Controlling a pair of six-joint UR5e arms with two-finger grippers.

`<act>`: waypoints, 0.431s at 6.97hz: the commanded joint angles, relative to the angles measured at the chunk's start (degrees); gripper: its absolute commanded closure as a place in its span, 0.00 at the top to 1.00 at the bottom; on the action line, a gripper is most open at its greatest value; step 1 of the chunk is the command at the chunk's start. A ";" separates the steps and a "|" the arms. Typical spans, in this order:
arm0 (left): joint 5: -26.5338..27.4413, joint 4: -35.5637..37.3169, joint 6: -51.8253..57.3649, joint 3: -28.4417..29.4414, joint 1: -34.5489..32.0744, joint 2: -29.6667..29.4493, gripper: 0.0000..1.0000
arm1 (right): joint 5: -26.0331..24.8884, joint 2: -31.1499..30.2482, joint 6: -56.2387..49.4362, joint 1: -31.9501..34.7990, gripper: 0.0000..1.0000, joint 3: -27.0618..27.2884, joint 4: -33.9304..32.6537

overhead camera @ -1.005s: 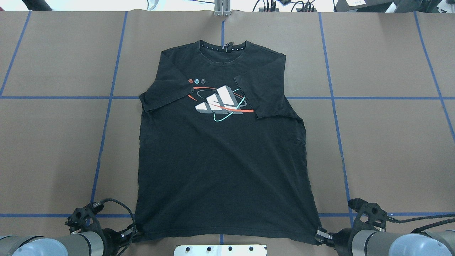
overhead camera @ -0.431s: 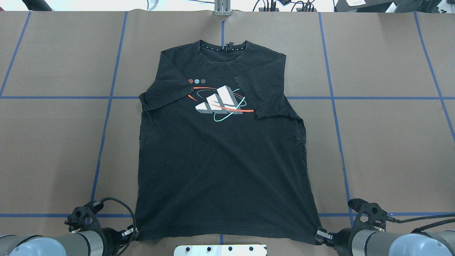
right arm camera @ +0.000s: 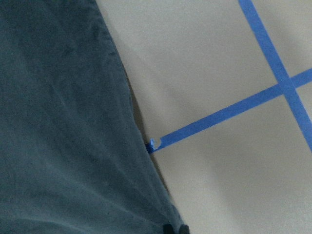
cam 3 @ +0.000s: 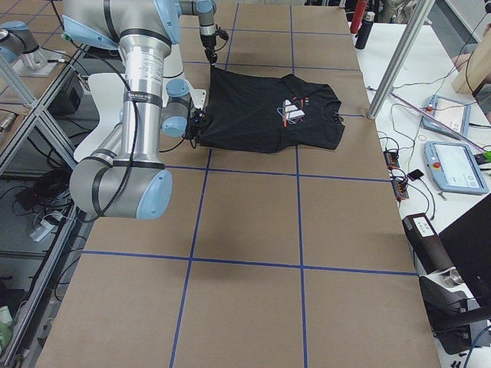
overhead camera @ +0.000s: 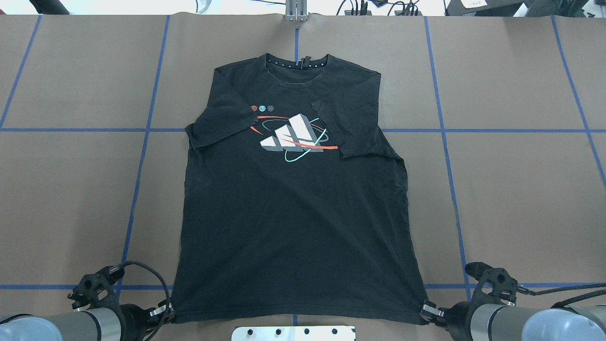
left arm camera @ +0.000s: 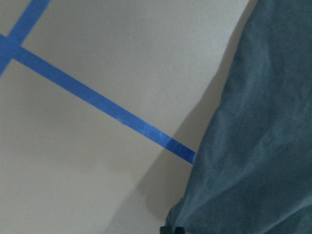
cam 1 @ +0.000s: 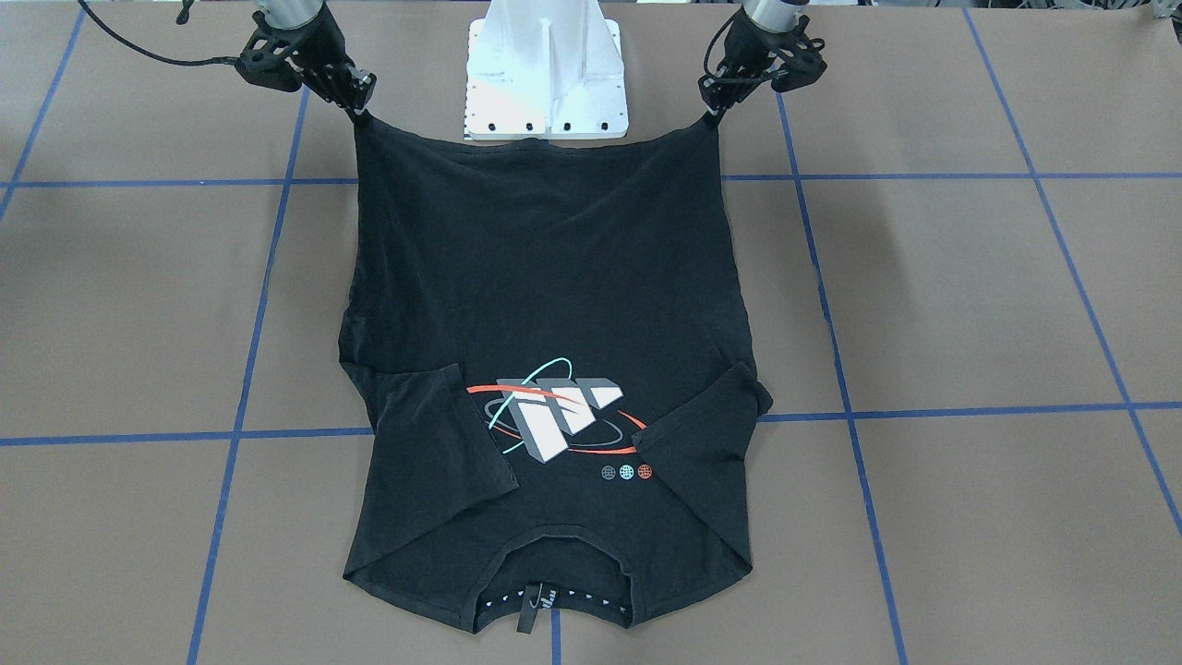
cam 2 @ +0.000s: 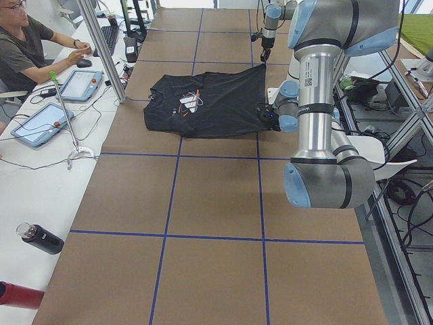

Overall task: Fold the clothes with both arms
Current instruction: 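Move the left gripper to the other hem corner and grasp both hem corners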

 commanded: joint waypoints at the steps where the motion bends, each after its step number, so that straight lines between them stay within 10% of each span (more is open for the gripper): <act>1: -3.31 0.33 -0.16 -4.80 0.04 2.05 0.00 | 3.82 -1.68 0.06 0.47 0.00 4.21 0.01; 3: -4.80 0.24 -0.34 -9.18 -1.10 1.96 0.00 | 9.43 -1.78 -0.03 5.01 0.00 5.81 0.01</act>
